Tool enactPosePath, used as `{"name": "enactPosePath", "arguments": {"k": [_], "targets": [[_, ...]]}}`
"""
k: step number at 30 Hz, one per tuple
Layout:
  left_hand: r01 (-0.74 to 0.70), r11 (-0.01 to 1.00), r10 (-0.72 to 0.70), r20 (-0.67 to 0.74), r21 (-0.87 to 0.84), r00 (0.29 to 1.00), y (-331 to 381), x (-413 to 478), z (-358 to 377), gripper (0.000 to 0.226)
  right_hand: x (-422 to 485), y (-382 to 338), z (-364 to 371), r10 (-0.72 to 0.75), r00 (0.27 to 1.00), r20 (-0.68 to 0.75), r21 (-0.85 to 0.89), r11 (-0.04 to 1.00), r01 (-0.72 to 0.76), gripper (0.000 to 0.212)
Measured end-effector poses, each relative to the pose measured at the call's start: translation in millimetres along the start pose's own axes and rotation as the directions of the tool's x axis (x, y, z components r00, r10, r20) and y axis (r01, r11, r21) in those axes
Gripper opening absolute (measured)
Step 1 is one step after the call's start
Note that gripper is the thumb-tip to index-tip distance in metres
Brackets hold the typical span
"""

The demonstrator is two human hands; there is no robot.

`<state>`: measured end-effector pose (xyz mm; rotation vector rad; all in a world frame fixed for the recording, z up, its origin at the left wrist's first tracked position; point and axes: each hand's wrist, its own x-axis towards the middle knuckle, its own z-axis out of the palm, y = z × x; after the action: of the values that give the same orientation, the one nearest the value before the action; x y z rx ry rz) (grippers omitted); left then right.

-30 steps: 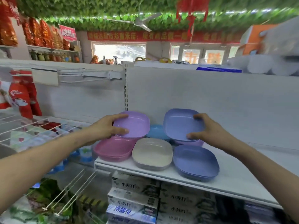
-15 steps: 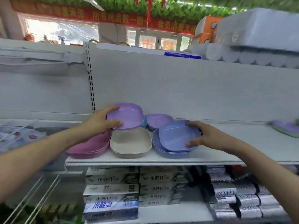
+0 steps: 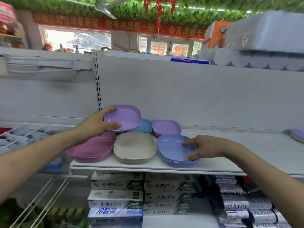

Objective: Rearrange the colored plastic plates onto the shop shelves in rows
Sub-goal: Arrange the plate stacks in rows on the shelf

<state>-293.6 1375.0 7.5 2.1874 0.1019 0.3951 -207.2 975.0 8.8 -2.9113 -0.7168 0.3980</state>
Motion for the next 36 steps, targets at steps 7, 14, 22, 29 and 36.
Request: {"name": "enactPosePath", "arguments": {"k": [7, 14, 22, 29, 36], "targets": [[0.031, 0.999, -0.031, 0.018, -0.042, 0.999, 10.1, 9.8, 8.1, 0.067, -2.6, 2.5, 0.1, -0.015, 1.0, -0.009, 0.023, 1.0, 0.016, 0.08], [0.068, 0.997, -0.063, 0.122, -0.033, 0.991, 30.8, 34.3, 49.9, 0.067, -14.2, 19.1, -7.0, -0.023, 0.983, -0.18, 0.251, 0.965, 0.069, 0.054], [0.085, 0.982, -0.118, 0.195, 0.17, 0.974, 58.6, 83.9, 104.4, 0.071, -22.5, 54.7, -4.6, 0.067, 0.929, -0.363, 0.376, 0.923, 0.081, 0.03], [0.007, 0.954, -0.088, 0.26, 0.299, 0.962, 60.5, 114.3, 136.6, 0.08, -21.4, 79.6, 0.5, 0.076, 0.916, -0.394, 0.378, 0.922, 0.087, 0.026], [-0.065, 0.815, -0.164, 0.337, 0.575, 0.927, 66.2, 122.0, 153.4, 0.078, -25.5, 91.9, -0.6, 0.063, 0.912, -0.406, 0.365, 0.926, 0.099, 0.024]]}}
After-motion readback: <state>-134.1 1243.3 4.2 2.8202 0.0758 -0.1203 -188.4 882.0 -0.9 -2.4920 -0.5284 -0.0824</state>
